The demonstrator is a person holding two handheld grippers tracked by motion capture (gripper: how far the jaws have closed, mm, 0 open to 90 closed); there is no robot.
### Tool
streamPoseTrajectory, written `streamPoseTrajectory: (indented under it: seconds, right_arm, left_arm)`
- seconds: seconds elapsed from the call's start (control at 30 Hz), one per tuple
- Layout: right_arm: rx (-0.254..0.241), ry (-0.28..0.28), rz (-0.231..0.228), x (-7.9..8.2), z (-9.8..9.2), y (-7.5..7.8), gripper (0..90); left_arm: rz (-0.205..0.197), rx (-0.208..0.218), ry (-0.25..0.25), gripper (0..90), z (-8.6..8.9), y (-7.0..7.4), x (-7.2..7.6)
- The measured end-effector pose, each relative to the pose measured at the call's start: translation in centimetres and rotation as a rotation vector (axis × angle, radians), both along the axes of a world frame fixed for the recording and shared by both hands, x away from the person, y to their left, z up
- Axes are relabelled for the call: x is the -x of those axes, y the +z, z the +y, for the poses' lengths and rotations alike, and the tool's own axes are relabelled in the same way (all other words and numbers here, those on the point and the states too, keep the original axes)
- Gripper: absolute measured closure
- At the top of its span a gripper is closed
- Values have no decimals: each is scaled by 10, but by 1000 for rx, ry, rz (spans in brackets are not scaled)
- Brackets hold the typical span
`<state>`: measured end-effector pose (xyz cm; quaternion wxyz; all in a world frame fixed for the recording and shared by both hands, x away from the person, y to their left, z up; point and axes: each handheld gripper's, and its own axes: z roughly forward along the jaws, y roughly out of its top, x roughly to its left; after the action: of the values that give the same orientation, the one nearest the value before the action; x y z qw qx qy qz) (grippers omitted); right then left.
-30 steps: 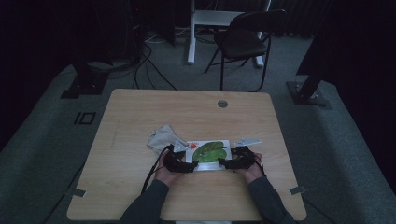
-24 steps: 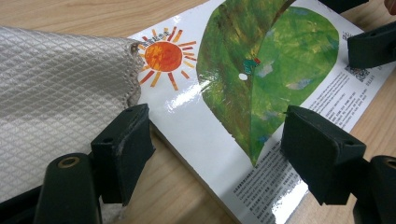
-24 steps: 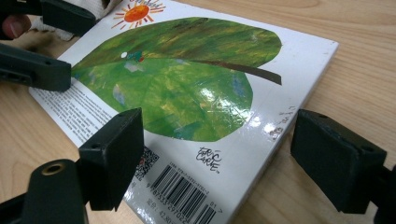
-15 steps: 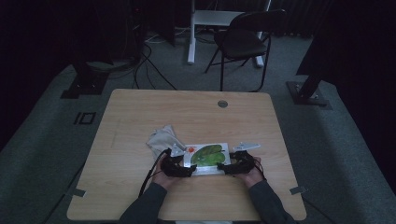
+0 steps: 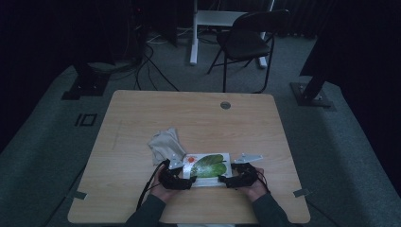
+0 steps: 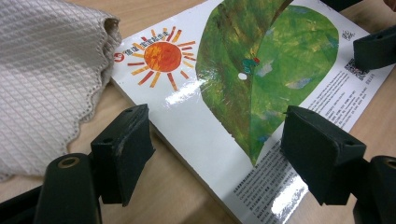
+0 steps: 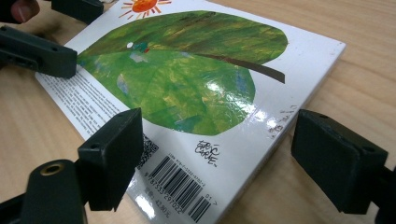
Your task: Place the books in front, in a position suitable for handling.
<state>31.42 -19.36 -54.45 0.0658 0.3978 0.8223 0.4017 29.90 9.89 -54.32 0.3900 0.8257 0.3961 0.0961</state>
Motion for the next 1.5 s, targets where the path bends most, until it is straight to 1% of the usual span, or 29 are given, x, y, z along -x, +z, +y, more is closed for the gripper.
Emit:
streamPoseTrajectory:
  seconds: [0.17, 0.27, 0.43, 0.6, 0.77, 0.8, 0.83, 0.87, 0.9, 0.93, 0.97, 1.0, 1.07, 1.1, 1.2, 1.27, 1.4, 1.47, 1.5]
  right_arm:
    - [1, 15, -1, 6, 3, 0, 166]
    - [3, 21, 1, 7, 4, 0, 166]
    - [2, 25, 1, 7, 5, 0, 167]
    - [4, 30, 3, 8, 6, 0, 166]
    - [9, 57, 4, 9, 7, 1, 172]
    - [11, 65, 4, 9, 7, 2, 182]
    - [10, 69, 1, 9, 6, 2, 212]
    - [10, 68, -12, 9, 5, 3, 231]
    - [10, 68, -12, 9, 5, 3, 231]
    - [11, 60, -24, 9, 5, 5, 227]
    - [0, 38, -49, 7, 2, 9, 230]
    - [-7, 28, -50, 6, 1, 10, 233]
    - [-16, 19, -66, 3, 0, 14, 247]
    - [-13, 19, -76, 1, 1, 16, 260]
    - [0, 25, -101, -3, 8, 21, 296]
    - [5, 28, -108, -6, 13, 23, 308]
    - [18, 38, -123, -16, 23, 29, 323]
    - [10, 39, -128, -22, 28, 32, 323]
    - [8, 42, -133, -23, 30, 34, 323]
  left_arm:
    - [1, -1, 3, 248, 3, 0, 8]
    - [0, 0, 2, 248, 5, 0, 10]
    - [0, 3, 6, 248, 5, 0, 9]
    - [-1, 7, 21, 248, 7, -1, 4]
    - [-2, 3, 23, 249, 9, 0, 4]
    - [-8, 0, 26, 251, 10, 0, 4]
    - [-19, 0, 29, 264, 10, 1, 4]
    - [-21, -6, 27, 277, 10, 1, 5]
    - [-21, -6, 27, 278, 10, 1, 5]
    - [-24, -13, 20, 278, 10, 2, 5]
    - [-25, -13, 22, 278, 10, 2, 5]
    - [-26, -13, 21, 278, 10, 2, 5]
    - [-26, -13, 25, 275, 10, 1, 5]
    - [-28, -13, 27, 273, 10, 1, 6]
    - [-34, -13, 31, 269, 10, 1, 6]
    - [-49, -23, 43, 268, 12, 1, 6]
    - [-59, -28, 52, 270, 14, 1, 6]
    - [-54, -25, 51, 270, 15, 1, 5]
    - [-48, -10, 55, 269, 15, 0, 5]
